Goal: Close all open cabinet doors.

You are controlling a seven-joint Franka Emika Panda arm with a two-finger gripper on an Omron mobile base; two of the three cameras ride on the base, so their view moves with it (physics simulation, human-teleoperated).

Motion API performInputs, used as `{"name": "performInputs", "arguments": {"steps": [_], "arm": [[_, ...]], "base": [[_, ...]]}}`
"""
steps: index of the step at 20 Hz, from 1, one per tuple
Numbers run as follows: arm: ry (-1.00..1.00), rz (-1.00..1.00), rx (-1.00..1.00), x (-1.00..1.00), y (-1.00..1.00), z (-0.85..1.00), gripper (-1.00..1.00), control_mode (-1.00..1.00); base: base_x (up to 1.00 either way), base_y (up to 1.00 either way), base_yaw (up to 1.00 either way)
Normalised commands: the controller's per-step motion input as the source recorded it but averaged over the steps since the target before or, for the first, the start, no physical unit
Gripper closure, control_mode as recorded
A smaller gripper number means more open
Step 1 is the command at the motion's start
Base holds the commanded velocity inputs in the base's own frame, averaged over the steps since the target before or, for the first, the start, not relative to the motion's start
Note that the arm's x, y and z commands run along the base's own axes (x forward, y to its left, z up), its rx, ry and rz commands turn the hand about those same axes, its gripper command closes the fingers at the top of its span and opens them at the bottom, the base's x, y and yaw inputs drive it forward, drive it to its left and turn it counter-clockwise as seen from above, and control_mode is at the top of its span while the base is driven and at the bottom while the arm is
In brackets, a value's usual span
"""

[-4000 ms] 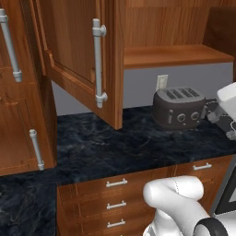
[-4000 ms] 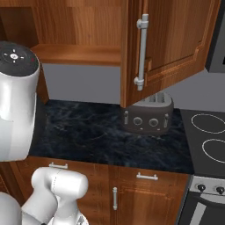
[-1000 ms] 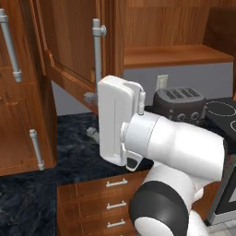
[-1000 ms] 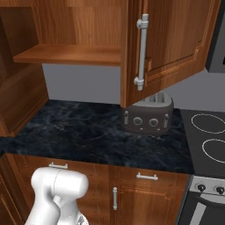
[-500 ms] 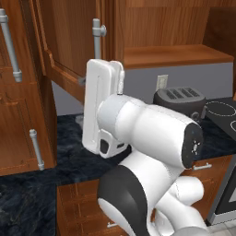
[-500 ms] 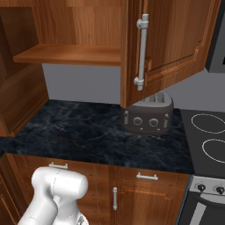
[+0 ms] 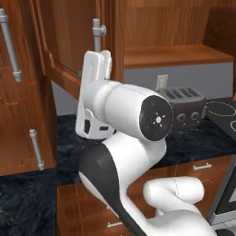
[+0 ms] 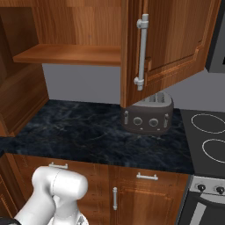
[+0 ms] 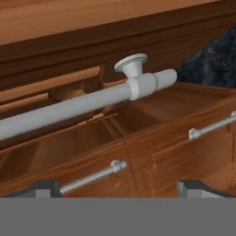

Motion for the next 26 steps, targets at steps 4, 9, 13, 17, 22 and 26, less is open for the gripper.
{"name": "performInputs", "arguments": {"steps": [4, 9, 13, 17, 22, 26], "arm": [[0.10, -0.20, 0.00, 0.35, -0.05, -0.06, -1.00, -1.00], [0.05, -0.27, -0.03, 0.20, -0.04, -0.01, -1.00, -1.00], [0.07, -0.32, -0.04, 0.12, -0.21, 0.00, -1.00, -1.00], [0.04, -0.30, -0.01, 0.12, -0.30, -0.04, -1.00, -1.00], [0.04, -0.28, 0.00, 0.24, -0.41, -0.06, -1.00, -1.00], [0.04, -0.26, 0.00, 0.33, -0.41, -0.06, -1.00, -1.00]], "base": [[0.00, 0.00, 0.00], [0.00, 0.00, 0.00], [0.00, 0.00, 0.00], [0.00, 0.00, 0.00], [0.00, 0.00, 0.00], [0.00, 0.00, 0.00]]}}
